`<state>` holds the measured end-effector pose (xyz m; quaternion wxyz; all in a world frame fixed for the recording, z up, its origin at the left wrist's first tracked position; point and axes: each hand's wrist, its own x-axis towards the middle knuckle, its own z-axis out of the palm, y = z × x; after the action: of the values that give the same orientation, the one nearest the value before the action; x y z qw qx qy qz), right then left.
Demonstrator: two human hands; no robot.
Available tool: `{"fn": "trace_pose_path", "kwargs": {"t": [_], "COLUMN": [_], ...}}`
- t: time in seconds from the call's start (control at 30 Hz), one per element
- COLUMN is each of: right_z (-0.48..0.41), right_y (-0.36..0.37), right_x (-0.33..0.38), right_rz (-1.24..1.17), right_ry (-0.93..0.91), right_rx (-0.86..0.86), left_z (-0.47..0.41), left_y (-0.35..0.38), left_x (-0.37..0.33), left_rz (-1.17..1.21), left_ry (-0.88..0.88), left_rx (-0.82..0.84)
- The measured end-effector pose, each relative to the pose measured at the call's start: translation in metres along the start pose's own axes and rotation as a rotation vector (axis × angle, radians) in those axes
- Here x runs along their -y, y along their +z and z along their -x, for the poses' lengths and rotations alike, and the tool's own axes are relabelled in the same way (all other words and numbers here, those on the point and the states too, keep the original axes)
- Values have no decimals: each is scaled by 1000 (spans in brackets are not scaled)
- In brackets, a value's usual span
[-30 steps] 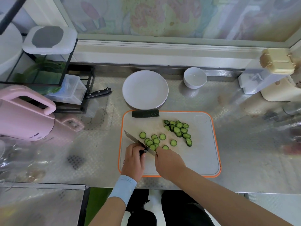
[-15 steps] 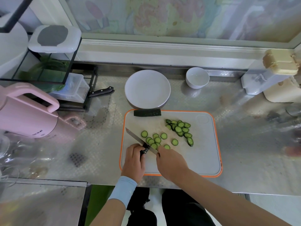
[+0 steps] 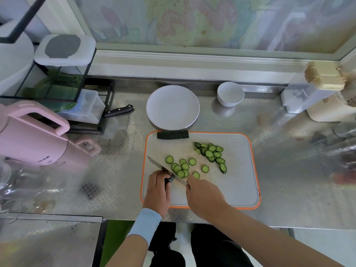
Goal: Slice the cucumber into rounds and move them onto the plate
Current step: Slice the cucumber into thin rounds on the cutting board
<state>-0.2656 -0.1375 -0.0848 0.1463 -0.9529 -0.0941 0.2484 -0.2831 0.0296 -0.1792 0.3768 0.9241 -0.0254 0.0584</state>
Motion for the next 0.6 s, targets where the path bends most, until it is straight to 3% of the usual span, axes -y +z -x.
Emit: {"fn": "trace_pose_path", "kwargs": {"t": [0.6], "right_z": [-16], "right_y": [11], "right_x": [11], "right_rz": [-12], "right_ry": [63], "right_rx": [69], "left_z": [1], "left_y": [0], "left_x": [0], "left_rz": [19], "left_ry": [-34], "left_rx": [16]}}
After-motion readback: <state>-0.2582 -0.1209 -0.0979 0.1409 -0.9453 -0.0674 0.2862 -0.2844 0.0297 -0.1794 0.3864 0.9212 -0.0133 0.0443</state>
